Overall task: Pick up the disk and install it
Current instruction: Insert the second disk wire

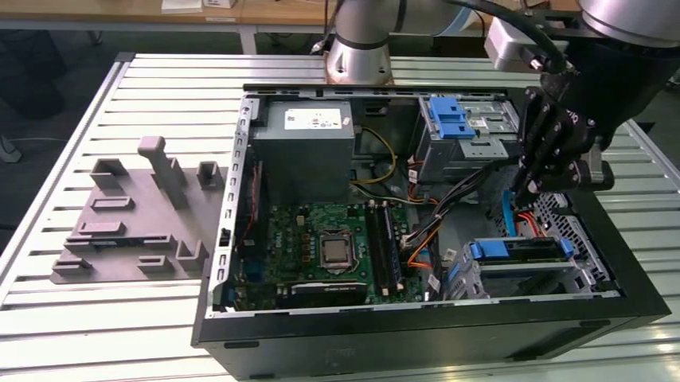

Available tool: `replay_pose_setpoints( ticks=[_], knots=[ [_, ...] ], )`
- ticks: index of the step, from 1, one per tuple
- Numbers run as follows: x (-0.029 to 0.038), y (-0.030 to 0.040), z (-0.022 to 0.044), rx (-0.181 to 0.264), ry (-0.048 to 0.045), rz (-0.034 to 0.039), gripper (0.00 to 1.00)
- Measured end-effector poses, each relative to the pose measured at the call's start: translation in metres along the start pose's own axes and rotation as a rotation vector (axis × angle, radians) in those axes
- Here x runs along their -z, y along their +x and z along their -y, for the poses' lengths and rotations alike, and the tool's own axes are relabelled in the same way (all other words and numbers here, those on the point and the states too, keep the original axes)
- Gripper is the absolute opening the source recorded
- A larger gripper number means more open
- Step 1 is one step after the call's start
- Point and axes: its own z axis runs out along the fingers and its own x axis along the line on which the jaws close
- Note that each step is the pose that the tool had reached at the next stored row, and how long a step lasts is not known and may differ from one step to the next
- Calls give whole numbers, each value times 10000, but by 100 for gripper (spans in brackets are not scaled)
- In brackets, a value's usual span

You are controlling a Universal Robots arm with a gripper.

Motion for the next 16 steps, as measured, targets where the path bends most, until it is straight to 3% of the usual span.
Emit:
replay_pose_setpoints(
  ticks=[4, 11, 16],
  knots=[
    [-44, 8, 0, -27, 65, -103, 16],
    [-122, 118, 11, -46, 117, -102, 16],
    [-200, 159, 16, -49, 121, -107, 16]
  ],
)
